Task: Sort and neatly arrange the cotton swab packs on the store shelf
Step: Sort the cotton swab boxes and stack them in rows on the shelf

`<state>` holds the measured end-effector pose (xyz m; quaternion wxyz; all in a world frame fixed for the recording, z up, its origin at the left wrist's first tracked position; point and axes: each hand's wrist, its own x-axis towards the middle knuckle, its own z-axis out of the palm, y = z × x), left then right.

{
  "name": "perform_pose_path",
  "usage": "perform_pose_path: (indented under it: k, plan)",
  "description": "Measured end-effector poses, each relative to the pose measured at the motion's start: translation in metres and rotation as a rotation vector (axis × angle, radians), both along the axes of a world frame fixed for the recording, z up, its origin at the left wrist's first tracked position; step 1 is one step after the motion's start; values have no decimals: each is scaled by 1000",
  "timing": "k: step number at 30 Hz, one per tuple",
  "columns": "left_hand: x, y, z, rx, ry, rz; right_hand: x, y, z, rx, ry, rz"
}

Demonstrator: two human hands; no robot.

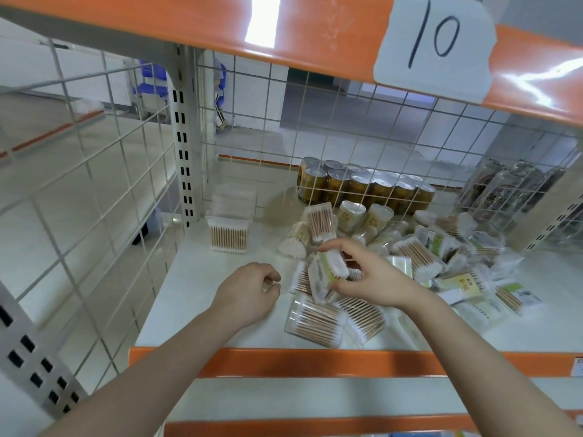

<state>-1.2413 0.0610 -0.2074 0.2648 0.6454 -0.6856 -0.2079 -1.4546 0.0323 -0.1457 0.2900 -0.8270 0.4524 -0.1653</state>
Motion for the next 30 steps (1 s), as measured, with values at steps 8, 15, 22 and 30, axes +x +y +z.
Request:
perform_pose_path:
  k: [8,15,22,30]
  plan:
    - [-3,-1,-3,0,6,-5,2,1,6,-57,-6,-46]
    - [2,0,-3,-7,17,8,6,2,11,-88,-141,-73]
    - [-2,2,3,-25,52,-15,14,3,17,-78,-386,-111]
    - [-7,5,3,-78,114,-108,29,3,23,-60,-506,-62]
